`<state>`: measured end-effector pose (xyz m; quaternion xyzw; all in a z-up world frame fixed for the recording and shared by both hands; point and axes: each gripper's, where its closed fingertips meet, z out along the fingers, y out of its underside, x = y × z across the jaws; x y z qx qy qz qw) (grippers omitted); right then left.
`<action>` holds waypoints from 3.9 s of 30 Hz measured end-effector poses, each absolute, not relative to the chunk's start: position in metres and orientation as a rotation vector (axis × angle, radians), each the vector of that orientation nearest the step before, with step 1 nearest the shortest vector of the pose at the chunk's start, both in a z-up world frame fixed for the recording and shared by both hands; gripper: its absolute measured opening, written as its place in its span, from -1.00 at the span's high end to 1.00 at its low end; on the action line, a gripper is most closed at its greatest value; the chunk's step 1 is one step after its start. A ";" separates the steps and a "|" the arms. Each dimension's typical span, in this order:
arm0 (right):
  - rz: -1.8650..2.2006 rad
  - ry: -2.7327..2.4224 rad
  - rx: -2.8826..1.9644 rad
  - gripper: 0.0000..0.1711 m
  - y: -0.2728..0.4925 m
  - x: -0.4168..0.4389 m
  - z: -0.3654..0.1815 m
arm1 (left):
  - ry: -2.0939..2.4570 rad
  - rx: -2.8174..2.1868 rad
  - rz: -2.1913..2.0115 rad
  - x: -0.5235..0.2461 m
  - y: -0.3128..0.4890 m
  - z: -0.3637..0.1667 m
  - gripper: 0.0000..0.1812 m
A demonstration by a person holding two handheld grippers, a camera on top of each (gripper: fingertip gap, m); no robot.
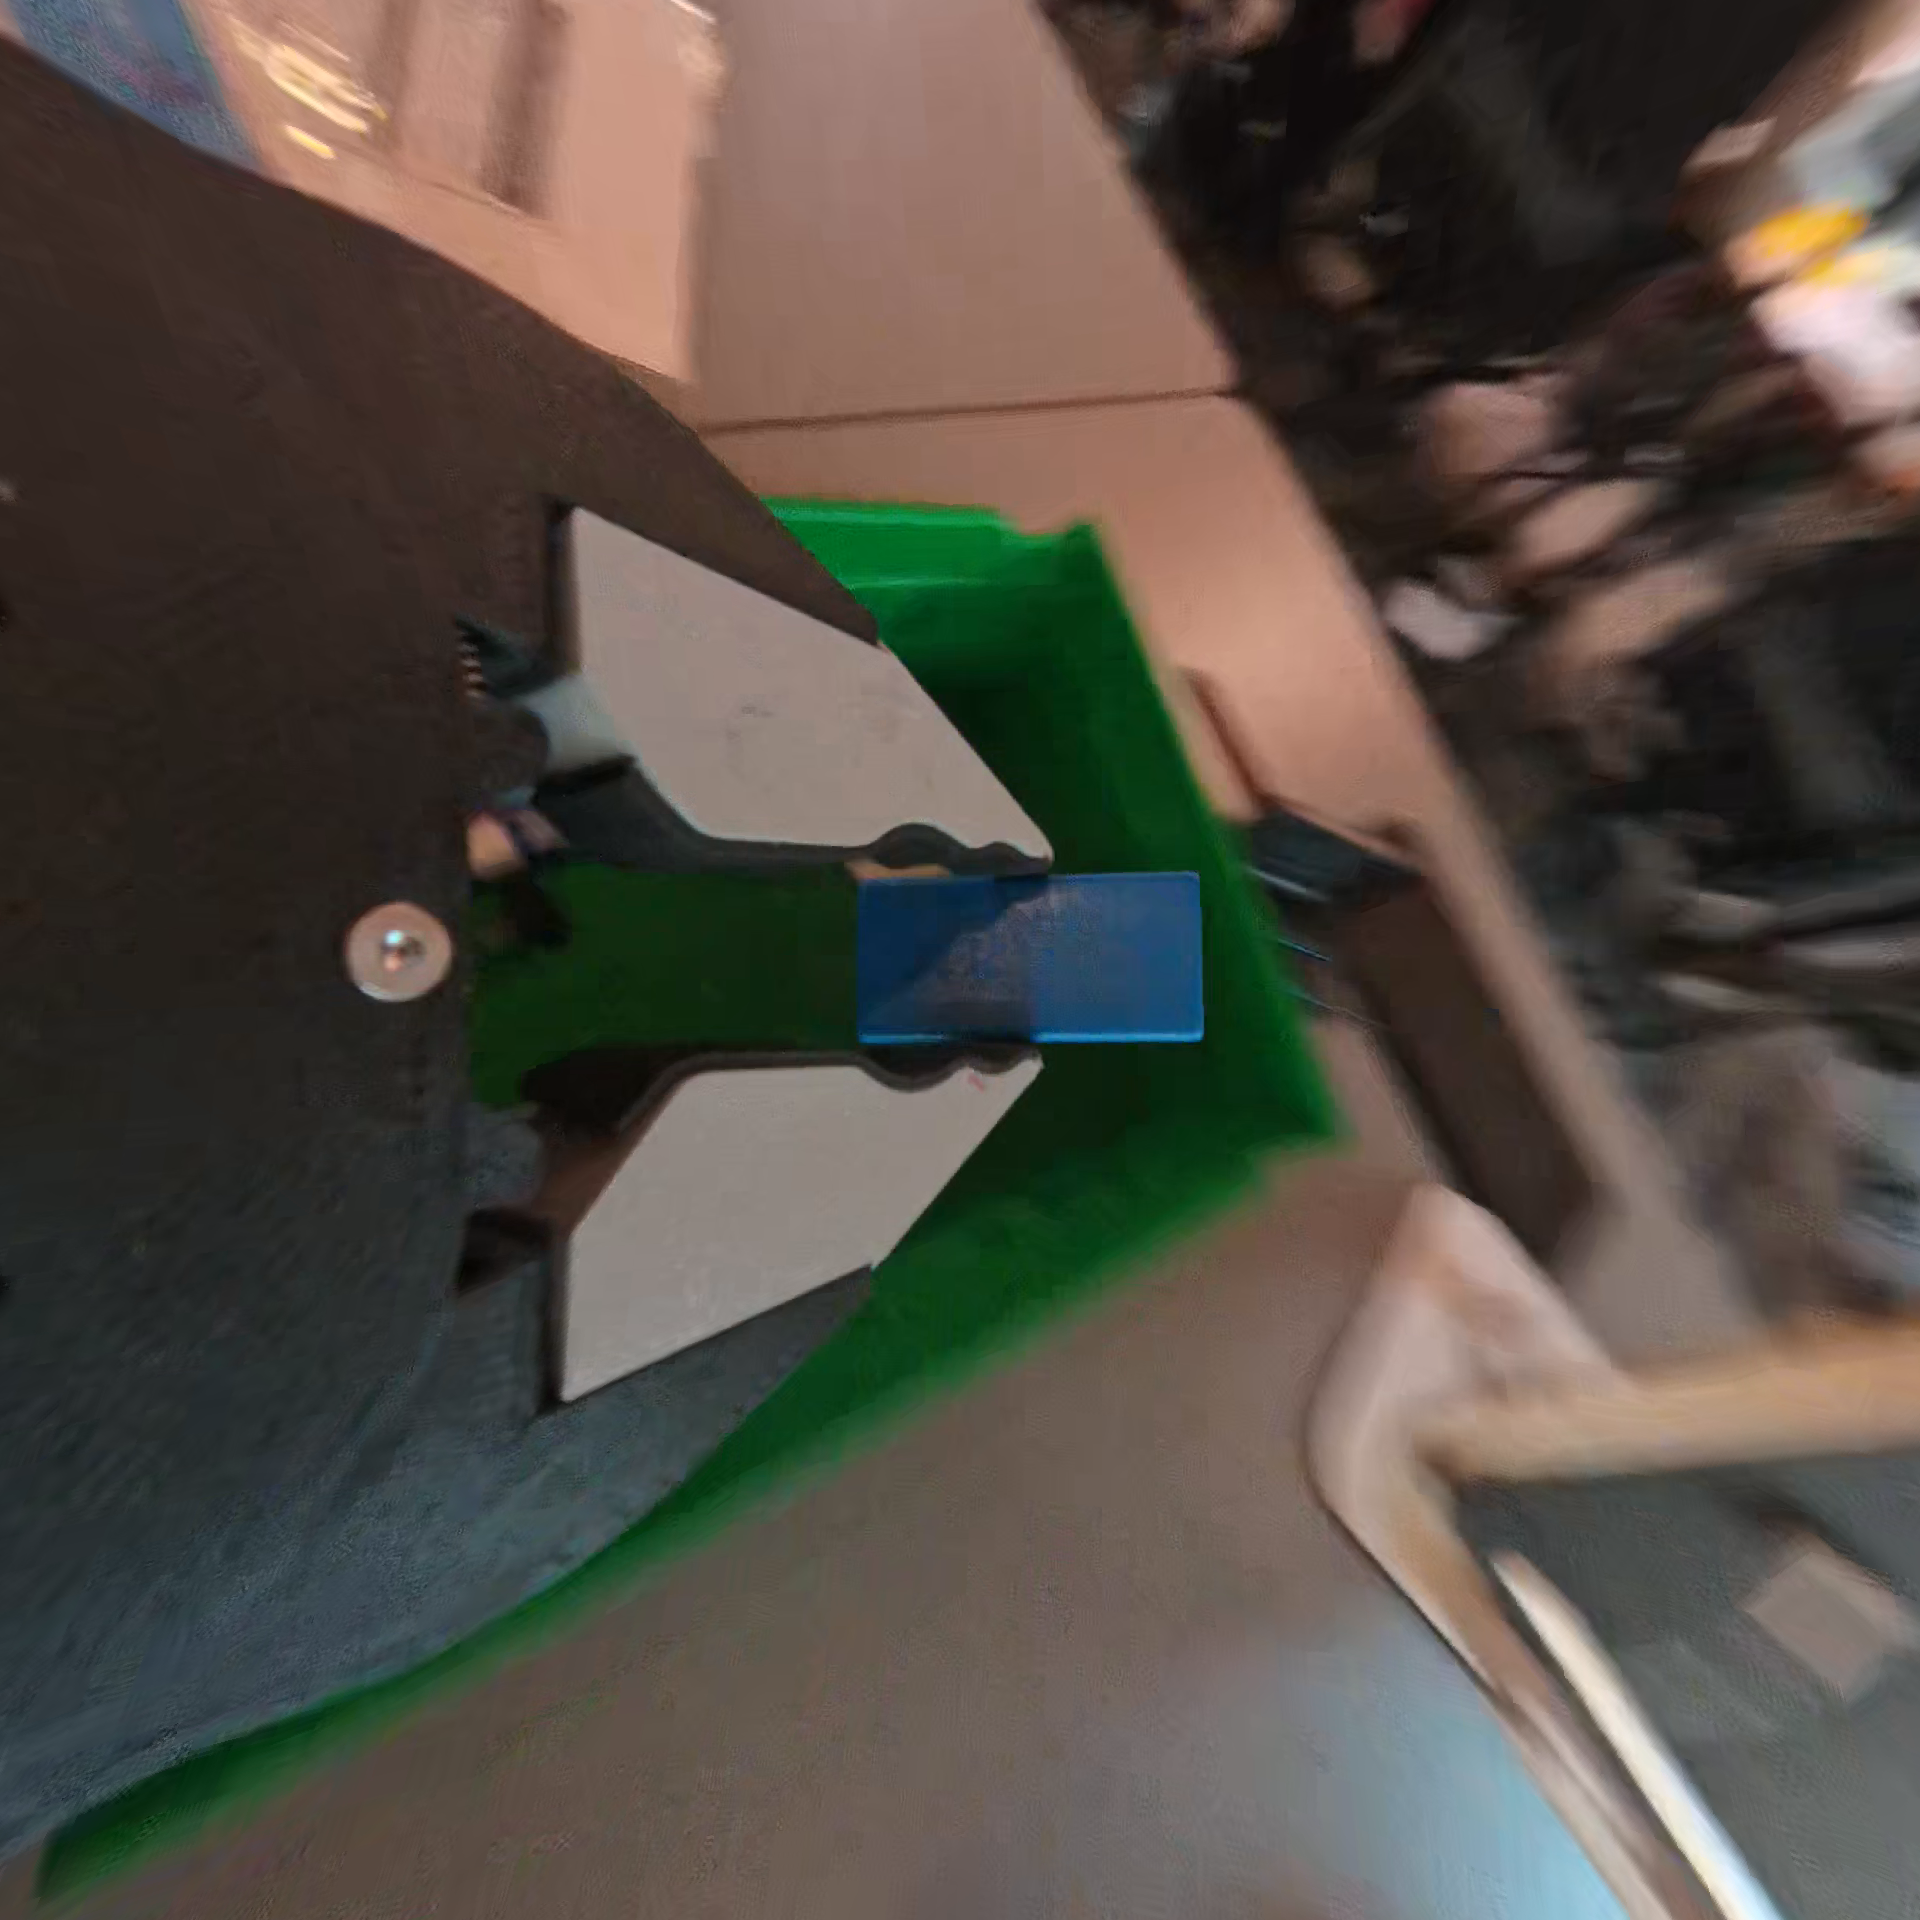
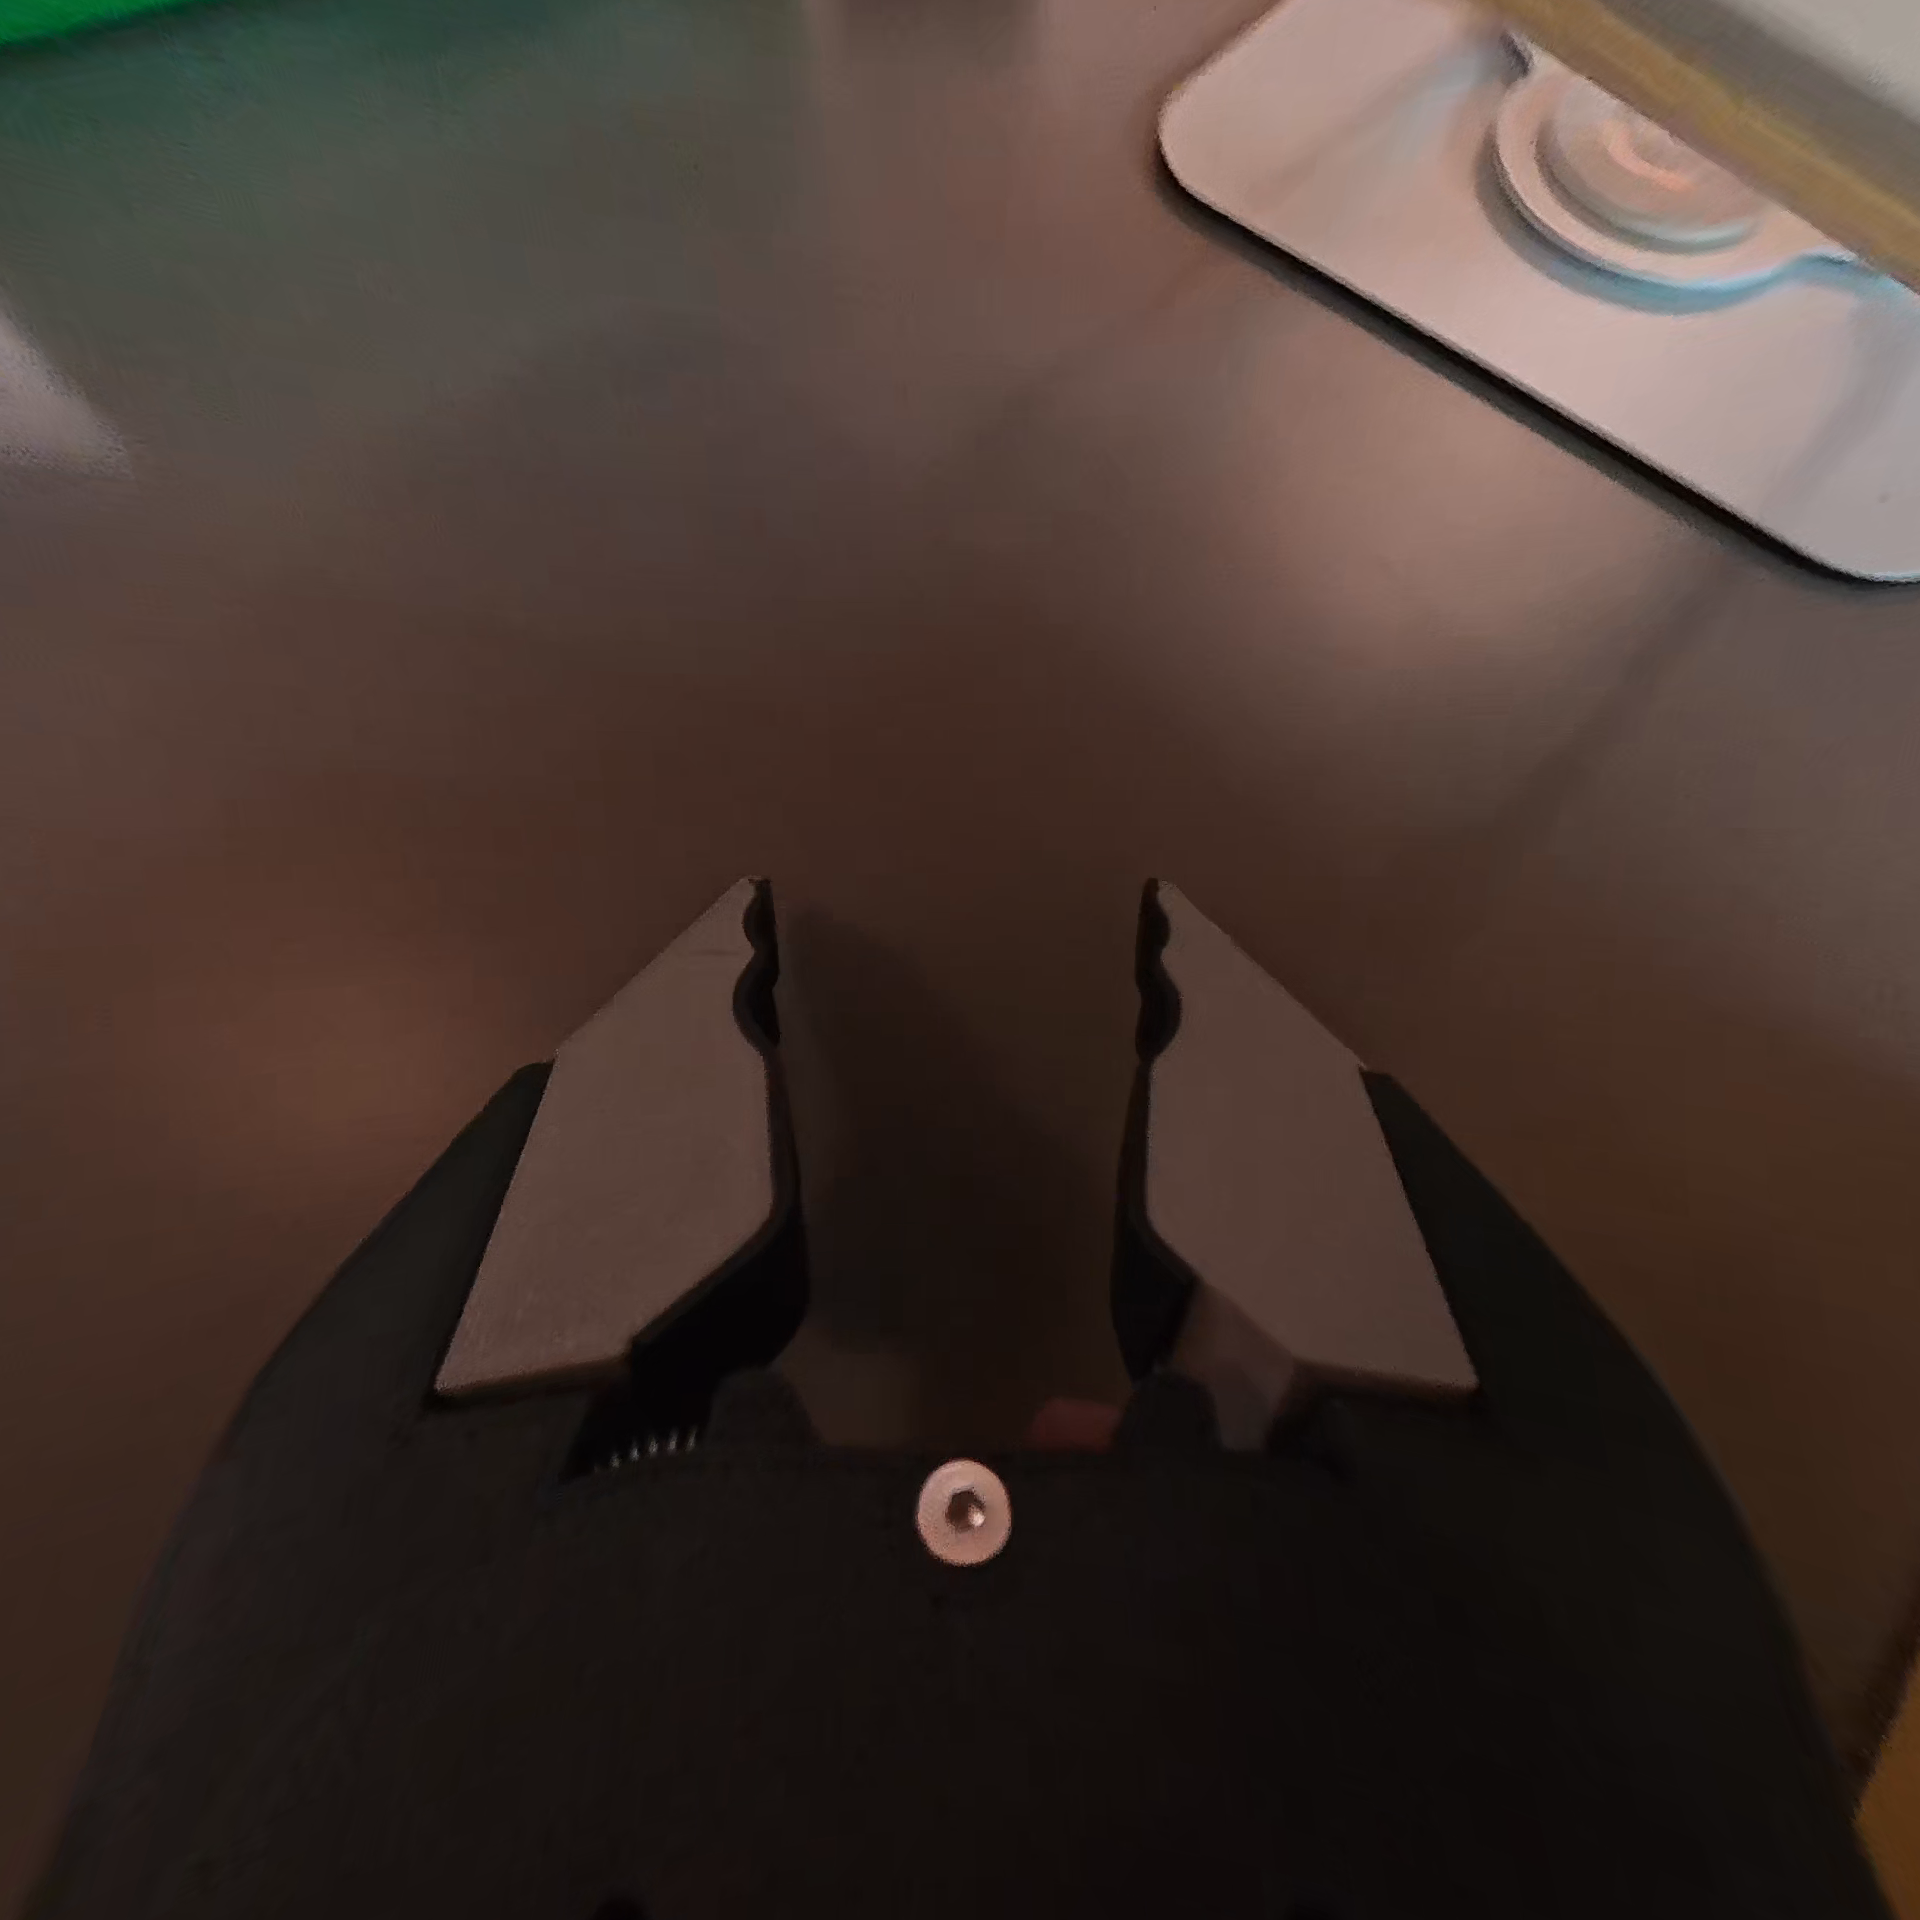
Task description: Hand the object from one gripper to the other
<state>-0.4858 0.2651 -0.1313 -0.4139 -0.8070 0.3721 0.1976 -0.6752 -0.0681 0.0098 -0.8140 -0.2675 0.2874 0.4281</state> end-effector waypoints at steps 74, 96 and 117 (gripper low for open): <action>1.025 -2.149 -0.099 0.41 0.196 -0.439 -0.074 | 0.073 -1.886 -0.767 -0.417 0.198 -0.071 0.27; 1.120 -2.278 -0.404 0.85 0.208 -0.450 -0.080 | 0.089 -1.943 -0.431 -0.444 0.204 -0.076 0.33; 2.019 -2.566 -1.222 0.85 0.211 -0.429 -0.069 | 0.673 -1.715 0.719 -0.439 0.217 -0.062 0.36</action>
